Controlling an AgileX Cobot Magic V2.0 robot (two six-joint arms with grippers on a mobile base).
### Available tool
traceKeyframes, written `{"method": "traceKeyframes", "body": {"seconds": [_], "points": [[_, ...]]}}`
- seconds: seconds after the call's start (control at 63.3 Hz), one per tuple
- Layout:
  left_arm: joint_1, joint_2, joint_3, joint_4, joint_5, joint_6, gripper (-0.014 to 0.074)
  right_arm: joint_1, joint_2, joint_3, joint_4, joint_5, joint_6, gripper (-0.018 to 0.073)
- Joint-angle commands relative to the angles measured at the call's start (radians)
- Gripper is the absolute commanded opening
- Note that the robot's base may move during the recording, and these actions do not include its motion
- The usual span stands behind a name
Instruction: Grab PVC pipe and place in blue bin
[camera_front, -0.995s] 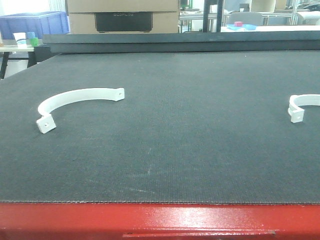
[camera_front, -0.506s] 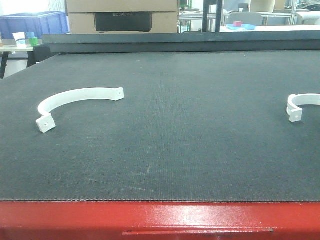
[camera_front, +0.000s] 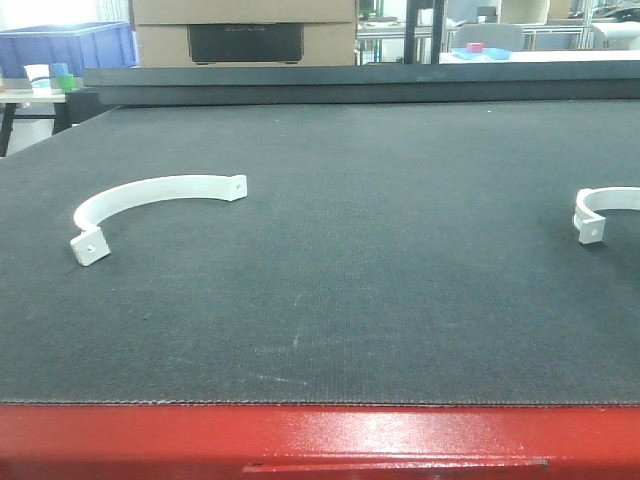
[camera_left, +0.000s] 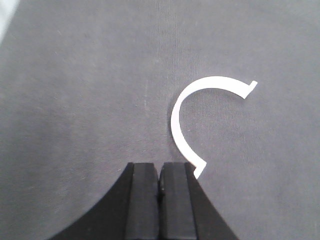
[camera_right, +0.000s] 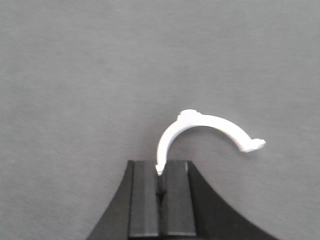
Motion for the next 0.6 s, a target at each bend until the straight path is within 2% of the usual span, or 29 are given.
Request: {"method": "traceKeyframes", "body": {"seconds": [0.0,0.332,0.395,0.585], "points": [[-0.001,0.043,-0.007,-0.033,-0.042,0.0,-0.0111,0.004,0.018,-0.008,0.033,-0.037,-0.008,-0.0169],[-0.001,0.185,-0.007,-0.072,-0.06,0.0,-0.0111,0.004,0.147,-0.016,0.03,0.003,0.015,-0.0151],[-0.001,0.193,-0.007,-0.105,-0.059,0.0,-0.0111,0.004,0.195,-0.04,0.027,0.034,0.041,-0.0151],[-0.001,0.198,-0.007,-0.124,-0.064,0.0,-0.0111,0.004,0.362,-0.191,-0.014,0.186,0.111,-0.0151]]}}
